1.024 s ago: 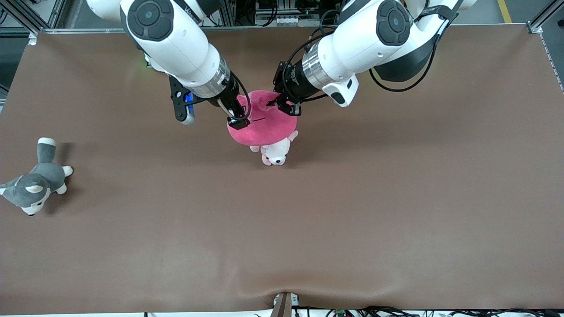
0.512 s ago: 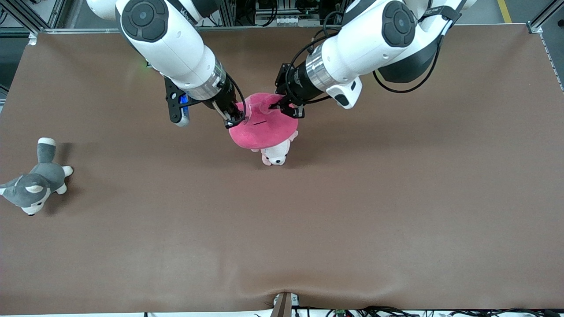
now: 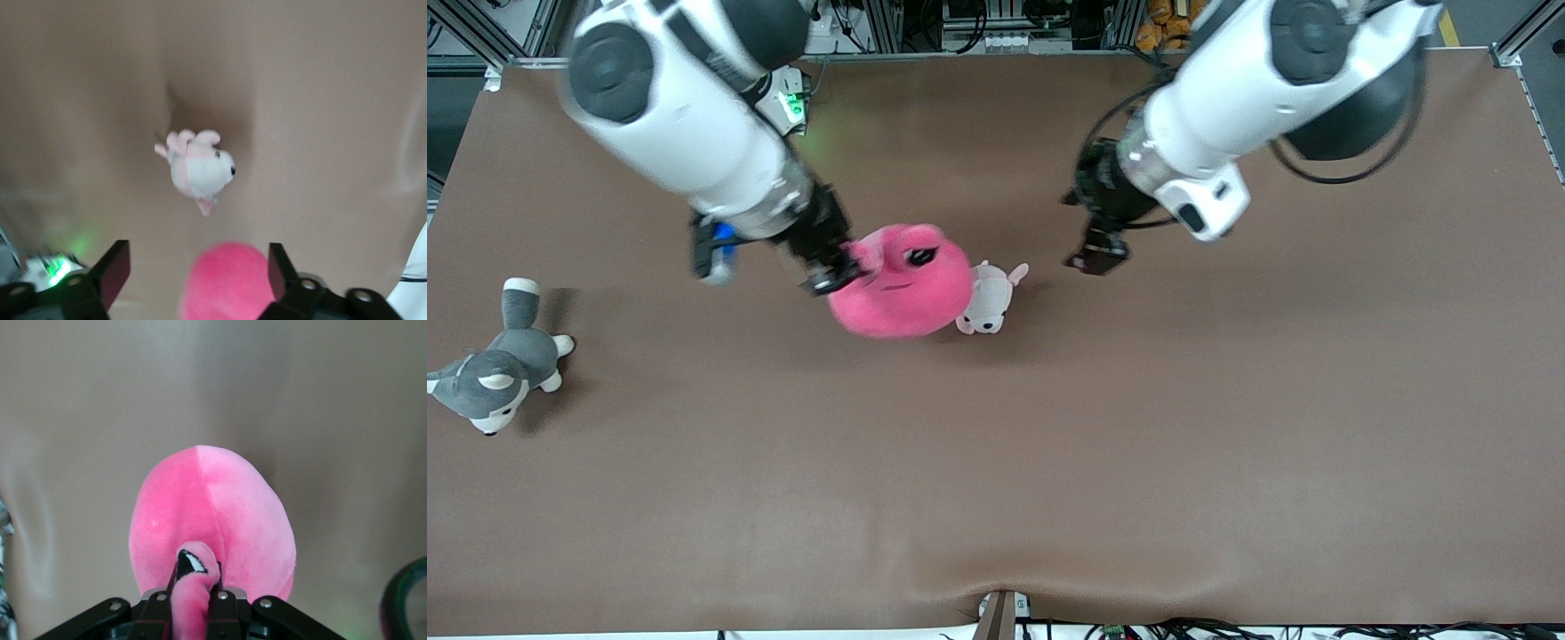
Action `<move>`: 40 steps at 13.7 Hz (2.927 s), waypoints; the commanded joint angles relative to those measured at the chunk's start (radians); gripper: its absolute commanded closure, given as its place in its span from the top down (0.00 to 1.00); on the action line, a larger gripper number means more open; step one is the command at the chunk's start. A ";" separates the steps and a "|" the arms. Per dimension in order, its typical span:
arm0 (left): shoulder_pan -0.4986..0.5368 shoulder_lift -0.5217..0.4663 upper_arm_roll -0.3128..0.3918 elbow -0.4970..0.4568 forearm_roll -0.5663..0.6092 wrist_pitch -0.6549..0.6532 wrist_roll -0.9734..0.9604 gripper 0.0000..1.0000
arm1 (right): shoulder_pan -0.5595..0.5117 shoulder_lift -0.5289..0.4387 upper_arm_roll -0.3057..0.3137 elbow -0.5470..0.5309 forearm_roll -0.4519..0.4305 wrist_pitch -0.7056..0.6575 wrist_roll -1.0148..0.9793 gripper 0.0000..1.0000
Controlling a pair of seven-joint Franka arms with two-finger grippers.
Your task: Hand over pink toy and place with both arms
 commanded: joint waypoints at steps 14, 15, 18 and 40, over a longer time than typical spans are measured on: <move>0.389 -0.126 -0.003 -0.007 0.330 -0.311 1.400 1.00 | -0.591 0.126 0.016 -0.464 0.158 0.106 -0.860 0.00; 0.391 -0.133 -0.002 -0.005 0.331 -0.311 1.432 1.00 | -0.596 0.128 0.016 -0.463 0.158 0.102 -0.858 0.00; 0.378 -0.149 0.021 -0.005 0.382 -0.305 1.607 1.00 | -0.627 0.132 0.018 -0.439 0.150 0.080 -0.866 1.00; 0.124 -0.348 0.351 -0.192 0.304 -0.282 1.825 1.00 | -0.432 -0.269 0.087 0.004 -0.200 -0.448 -1.843 1.00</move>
